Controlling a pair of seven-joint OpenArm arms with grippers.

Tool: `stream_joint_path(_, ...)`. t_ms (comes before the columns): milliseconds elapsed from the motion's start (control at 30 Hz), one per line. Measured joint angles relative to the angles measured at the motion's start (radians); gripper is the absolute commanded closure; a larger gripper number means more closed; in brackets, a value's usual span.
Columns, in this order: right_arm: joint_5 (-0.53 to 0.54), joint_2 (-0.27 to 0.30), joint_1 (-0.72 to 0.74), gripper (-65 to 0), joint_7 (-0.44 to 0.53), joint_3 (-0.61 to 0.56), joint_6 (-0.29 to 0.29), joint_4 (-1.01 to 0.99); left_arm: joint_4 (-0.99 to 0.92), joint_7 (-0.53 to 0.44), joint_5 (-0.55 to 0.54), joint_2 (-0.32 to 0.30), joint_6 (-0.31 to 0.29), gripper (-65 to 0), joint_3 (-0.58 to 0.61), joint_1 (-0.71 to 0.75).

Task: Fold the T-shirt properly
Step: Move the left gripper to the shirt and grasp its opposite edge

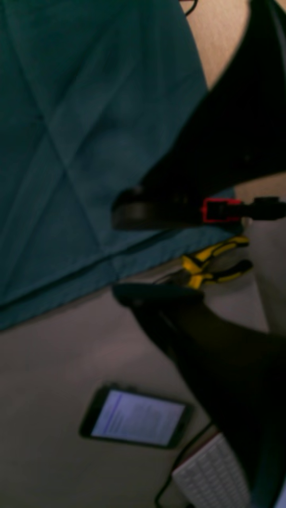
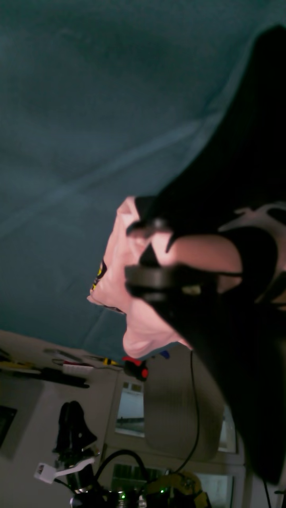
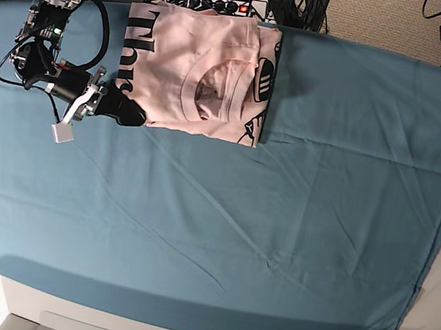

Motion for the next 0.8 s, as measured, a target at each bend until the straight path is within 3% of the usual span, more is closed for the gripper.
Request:
stream_joint_path(67, 0.000, 0.000, 0.000, -6.6, -0.002, 0.000, 0.000, 0.000, -0.012, 0.004, -0.017, -0.009, 0.003, -31.9, 0.000, 0.005)
stream_joint_path(167, 0.000, 0.000, 0.000, -6.6, -0.003, 0.000, 0.000, 0.000, -0.074, 0.012, -0.073, -0.037, 0.023, -33.1, 0.000, 0.005)
stream_joint_path(267, 0.000, 0.000, 0.000, -6.6, -0.003, 0.000, 0.000, 0.000, -0.156, 0.039, -0.212, -0.079, 0.019, -33.1, -0.004, 0.055)
stream_joint_path(400, -0.001, 0.000, 0.000, -6.6, -0.003, 0.000, 0.003, 0.001, -0.222, 0.169, -0.476, -0.080, -0.066, -33.1, -0.002, 0.195)
stream_joint_path(467, -0.005, 0.000, 0.000, -6.6, -0.003, 0.000, 0.003, 0.002, -0.220, 0.169, -0.590, -0.064, -0.118, -33.1, 0.001, 0.258)
stream_joint_path(567, -0.007, -0.003, 0.000, -6.6, -0.002, 0.000, 0.003, 0.002, -0.198, 0.173, -0.575, -0.038, -0.126, -33.1, -0.002, 0.304)
stream_joint_path(800, -0.003, -0.008, 0.000, -6.6, -0.003, 0.000, 0.007, 0.002, -0.078, 0.174, -0.575, 0.105, -0.125, -33.1, -0.002, 0.321)
